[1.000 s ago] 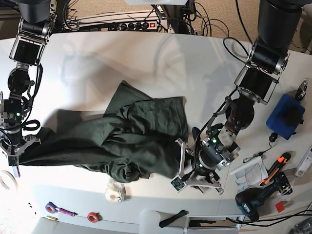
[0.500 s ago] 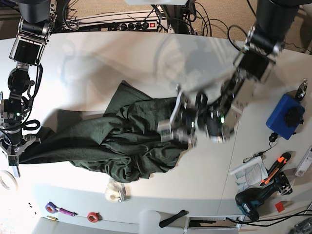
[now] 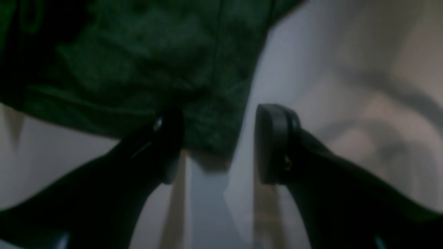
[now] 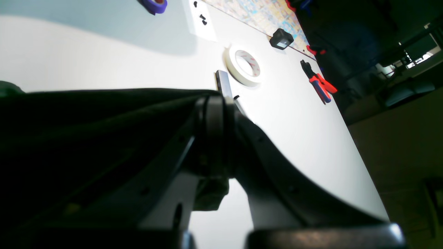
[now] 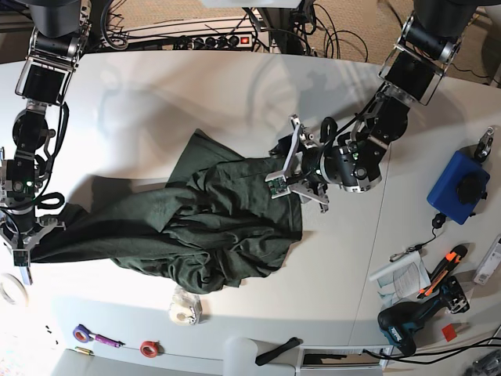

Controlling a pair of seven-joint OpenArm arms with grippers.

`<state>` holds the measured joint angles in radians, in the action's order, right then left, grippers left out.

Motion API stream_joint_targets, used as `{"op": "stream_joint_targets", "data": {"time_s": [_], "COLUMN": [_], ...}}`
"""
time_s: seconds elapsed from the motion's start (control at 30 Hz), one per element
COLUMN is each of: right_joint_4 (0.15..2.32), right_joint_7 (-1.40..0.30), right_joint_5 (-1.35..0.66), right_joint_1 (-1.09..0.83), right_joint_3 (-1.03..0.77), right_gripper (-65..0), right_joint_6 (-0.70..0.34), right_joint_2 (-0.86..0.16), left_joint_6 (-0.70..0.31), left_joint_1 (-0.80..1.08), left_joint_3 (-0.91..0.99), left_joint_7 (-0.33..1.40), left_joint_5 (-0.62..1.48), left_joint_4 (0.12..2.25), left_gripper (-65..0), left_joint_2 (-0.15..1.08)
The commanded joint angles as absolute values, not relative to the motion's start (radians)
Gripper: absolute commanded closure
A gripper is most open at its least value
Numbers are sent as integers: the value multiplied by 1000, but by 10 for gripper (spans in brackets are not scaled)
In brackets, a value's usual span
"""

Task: Layout the t-shirt on the table in an organized manner, then fold the t-shirt properly
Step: 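Grasp the shirt fabric with the left gripper and pull it toward the blue box, then lift and stretch the shirt between both grippers, then lay it flat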

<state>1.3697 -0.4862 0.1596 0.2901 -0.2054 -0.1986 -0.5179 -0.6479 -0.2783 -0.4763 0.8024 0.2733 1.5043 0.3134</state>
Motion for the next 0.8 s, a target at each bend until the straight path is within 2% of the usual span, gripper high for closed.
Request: {"op": "stream_joint_targets", "data": {"time_s": [0.0, 0.23, 0.3, 0.33, 0.43, 0.63, 0.77], "right_joint_4": [1386, 1386, 1386, 1386, 1386, 1386, 1386], "right_joint_7": [-466, -468, -469, -469, -472, -528, -628], "right_joint_5": [165, 165, 165, 165, 165, 165, 136], "right_joint_1": [316, 316, 316, 316, 316, 316, 316], "right_joint_3": [-211, -211, -211, -211, -211, -211, -210], "right_gripper": [0, 0, 0, 0, 0, 0, 0], "right_joint_6": [-183, -183, -183, -183, -183, -200, -337], "right_joint_2": [-543, -543, -543, -543, -543, -543, -540], "left_joint_6": [-647, -599, -599, -598, -599, -590, -439], "left_joint_1": [-302, -302, -302, -302, -302, -352, -450], "left_joint_3": [-469, -469, -469, -469, -469, -468, -468], "left_joint_7": [784, 708, 709, 710, 713, 745, 718], "left_joint_5": [284, 249, 246, 246, 246, 232, 228], "left_joint_4": [1520, 1473, 1456, 1448, 1438, 1443, 1445], "left_gripper": [-339, -339, -309, -255, 0, 0, 0], "left_joint_2": [315, 310, 311, 311, 311, 331, 384]}}
